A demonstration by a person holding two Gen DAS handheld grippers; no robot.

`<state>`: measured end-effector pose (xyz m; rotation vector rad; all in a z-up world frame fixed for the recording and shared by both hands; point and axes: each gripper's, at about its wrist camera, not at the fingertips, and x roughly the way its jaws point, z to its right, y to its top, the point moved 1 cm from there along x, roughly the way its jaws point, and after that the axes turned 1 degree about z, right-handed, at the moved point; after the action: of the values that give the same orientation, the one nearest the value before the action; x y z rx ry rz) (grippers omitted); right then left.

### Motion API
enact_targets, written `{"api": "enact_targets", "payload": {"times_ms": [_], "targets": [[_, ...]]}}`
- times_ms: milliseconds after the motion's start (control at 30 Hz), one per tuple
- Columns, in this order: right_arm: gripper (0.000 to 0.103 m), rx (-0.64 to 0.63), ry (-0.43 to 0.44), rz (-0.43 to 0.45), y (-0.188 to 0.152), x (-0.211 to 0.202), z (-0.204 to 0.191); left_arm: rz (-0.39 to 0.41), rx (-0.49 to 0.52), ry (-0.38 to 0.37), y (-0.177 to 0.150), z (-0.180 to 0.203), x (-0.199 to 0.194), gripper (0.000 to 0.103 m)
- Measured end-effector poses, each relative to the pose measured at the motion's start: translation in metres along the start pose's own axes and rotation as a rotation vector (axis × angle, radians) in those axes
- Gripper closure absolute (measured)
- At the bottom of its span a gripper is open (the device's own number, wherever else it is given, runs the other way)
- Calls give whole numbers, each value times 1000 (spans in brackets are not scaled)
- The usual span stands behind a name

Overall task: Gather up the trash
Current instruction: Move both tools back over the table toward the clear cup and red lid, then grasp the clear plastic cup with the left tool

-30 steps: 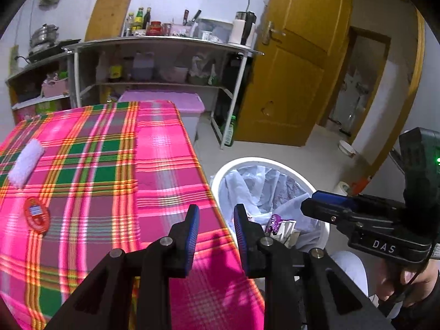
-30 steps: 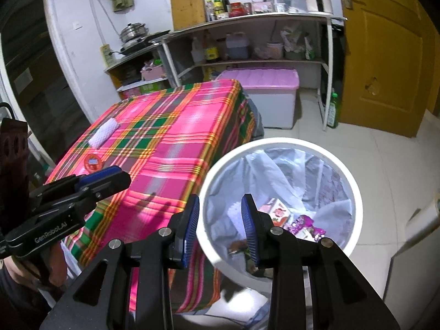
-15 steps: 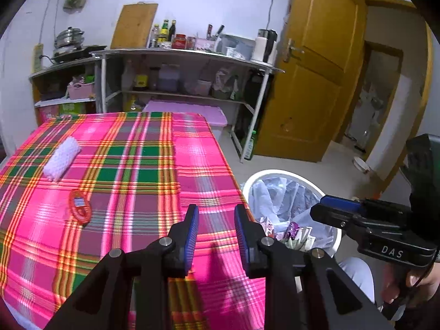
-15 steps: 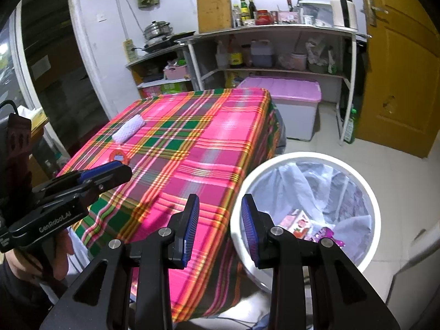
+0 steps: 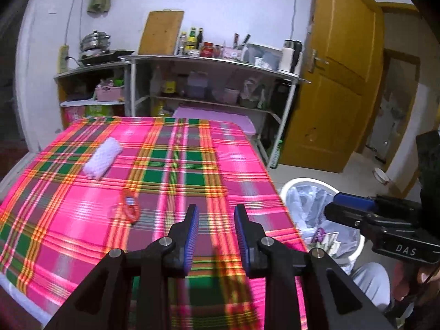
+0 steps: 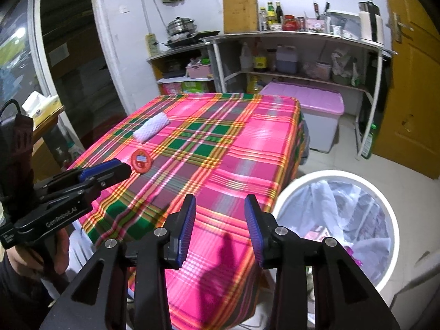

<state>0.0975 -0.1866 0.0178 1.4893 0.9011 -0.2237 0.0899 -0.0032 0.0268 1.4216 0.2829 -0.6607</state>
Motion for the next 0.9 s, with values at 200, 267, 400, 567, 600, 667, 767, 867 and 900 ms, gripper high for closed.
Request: {"api": "enact_targets", "payload": {"times_ms": [200,267,400,567,600,667,767,867,900], "targets": [[64,-35,27,-13,7,15,-11,5,-47,68,-1,-34,-2,63],[64,-42,33,-18,8,21,-16,8,-63,84,-1,-43,-1,58],[64,-49,40,-30,9,30,-20,-8,-88,119,-2,-62,5,58],[64,-51,47,-47,11,41,-20,-38,-104,137,-5,-76,20,58],[64,-52,47,-49,11,43,-20,-45,-106,139,-6,-78,23,58],[64,-52,46,-56,12,47,-20,-60,-108,145,-6,-83,32,58],[64,-50,47,-61,15,52,-18,-74,-110,153,-6,-89,42,58],[64,-51,46,-64,17,56,-17,-87,-118,164,-4,-98,52,56],[64,-51,47,-66,17,57,-17,-93,-126,167,-4,-102,56,54]]}}
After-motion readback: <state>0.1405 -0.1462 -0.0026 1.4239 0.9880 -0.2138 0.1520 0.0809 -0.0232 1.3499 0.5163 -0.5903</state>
